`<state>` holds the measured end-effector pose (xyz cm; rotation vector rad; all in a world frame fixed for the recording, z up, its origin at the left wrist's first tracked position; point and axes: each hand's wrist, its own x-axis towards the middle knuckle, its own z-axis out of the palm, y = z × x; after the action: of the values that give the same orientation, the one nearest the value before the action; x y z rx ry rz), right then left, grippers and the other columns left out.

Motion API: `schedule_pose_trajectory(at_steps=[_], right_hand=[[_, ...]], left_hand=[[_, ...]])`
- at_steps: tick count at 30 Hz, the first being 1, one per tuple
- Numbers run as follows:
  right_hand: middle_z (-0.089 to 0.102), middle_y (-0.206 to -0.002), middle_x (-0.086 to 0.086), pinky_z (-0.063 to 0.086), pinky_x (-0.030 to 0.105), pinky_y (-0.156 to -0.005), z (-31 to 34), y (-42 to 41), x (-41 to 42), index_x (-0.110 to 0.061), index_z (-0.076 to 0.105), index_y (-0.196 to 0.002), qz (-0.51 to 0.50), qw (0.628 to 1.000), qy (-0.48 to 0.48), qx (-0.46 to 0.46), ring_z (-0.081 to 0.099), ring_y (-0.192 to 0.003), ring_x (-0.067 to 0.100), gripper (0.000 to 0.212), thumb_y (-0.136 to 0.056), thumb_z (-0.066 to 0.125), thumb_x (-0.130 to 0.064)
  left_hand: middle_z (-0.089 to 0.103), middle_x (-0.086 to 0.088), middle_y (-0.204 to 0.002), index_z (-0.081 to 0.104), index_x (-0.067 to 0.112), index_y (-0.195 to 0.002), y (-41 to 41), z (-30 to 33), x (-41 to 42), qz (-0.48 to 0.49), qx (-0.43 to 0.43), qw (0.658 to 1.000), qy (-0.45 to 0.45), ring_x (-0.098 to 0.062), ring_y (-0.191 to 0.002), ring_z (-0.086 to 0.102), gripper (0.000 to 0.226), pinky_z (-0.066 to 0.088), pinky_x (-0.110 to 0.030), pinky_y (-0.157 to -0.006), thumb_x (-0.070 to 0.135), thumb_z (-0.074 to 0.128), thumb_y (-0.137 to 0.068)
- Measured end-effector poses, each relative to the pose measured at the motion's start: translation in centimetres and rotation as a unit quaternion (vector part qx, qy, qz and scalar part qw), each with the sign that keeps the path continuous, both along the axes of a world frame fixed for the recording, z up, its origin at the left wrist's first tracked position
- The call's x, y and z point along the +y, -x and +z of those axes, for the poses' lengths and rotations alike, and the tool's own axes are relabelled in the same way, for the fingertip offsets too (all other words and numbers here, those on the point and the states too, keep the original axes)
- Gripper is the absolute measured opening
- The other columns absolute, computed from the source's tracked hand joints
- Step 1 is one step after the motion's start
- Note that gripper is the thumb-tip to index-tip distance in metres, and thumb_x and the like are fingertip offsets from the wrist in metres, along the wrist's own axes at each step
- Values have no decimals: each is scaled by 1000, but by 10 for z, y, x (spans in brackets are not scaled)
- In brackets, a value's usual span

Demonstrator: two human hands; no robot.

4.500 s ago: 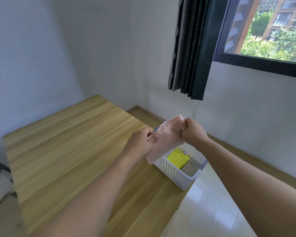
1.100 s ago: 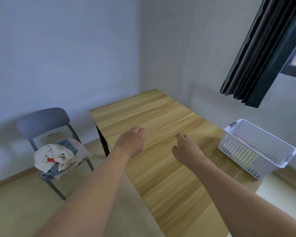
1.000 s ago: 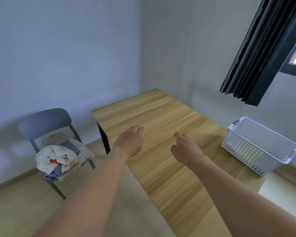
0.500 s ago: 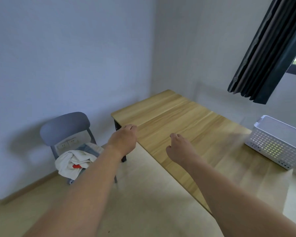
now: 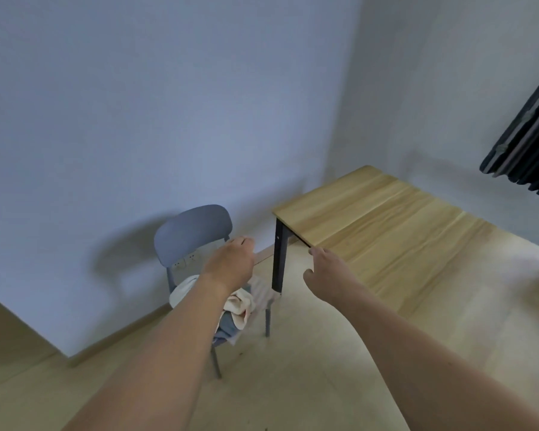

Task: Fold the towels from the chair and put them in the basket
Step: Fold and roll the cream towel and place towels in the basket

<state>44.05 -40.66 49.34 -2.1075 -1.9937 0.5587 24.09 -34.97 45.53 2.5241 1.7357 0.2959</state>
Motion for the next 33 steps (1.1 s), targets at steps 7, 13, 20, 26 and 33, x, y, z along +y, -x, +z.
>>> schedule_pose_trajectory(at_steps=[7, 13, 20, 26, 33], right_hand=[[50, -131, 10, 43, 33, -93, 2, 50, 44, -6, 44, -132, -22, 1000, 5, -10, 50, -116, 27, 42, -90, 44, -14], [53, -121, 10, 47, 36, -90, -34, 106, 94, -6, 47, -127, 2, 999, 31, 20, 53, -108, 27, 37, -91, 45, -16], [51, -129, 8, 45, 30, -93, -88, 187, 182, -9, 43, -133, -20, 995, 97, 27, 52, -115, 24, 40, -94, 44, -15], [47, -136, 7, 42, 28, -94, -171, 238, 264, -11, 38, -139, -41, 985, 163, 34, 49, -119, 23, 44, -96, 42, -17], [52, -130, 5, 44, 24, -79, -334, 245, 342, -15, 38, -140, -43, 987, 151, 34, 53, -107, 21, 45, -96, 42, -15]], left_hand=[[51, -9, -137, 49, 6, -128, 69, 2, 46, 7, -28, 1000, 9, -23, -124, 49, 32, 44, -31, -95, 12, 36, -99], [51, -5, -138, 48, 9, -129, 128, -18, 81, 28, -13, 998, 47, -25, -122, 50, 33, 46, -38, -94, 15, 38, -98], [50, -2, -137, 48, 10, -130, 208, -72, 185, -5, -6, 995, 102, -24, -120, 50, 34, 45, -36, -93, 20, 36, -100], [52, -6, -136, 47, 10, -132, 251, -164, 277, 2, -28, 987, 160, -26, -121, 50, 36, 43, -36, -95, 18, 37, -99], [59, -13, -126, 54, 6, -123, 244, -329, 339, 26, -46, 982, 184, -31, -115, 53, 30, 43, -37, -90, 17, 41, -98]])
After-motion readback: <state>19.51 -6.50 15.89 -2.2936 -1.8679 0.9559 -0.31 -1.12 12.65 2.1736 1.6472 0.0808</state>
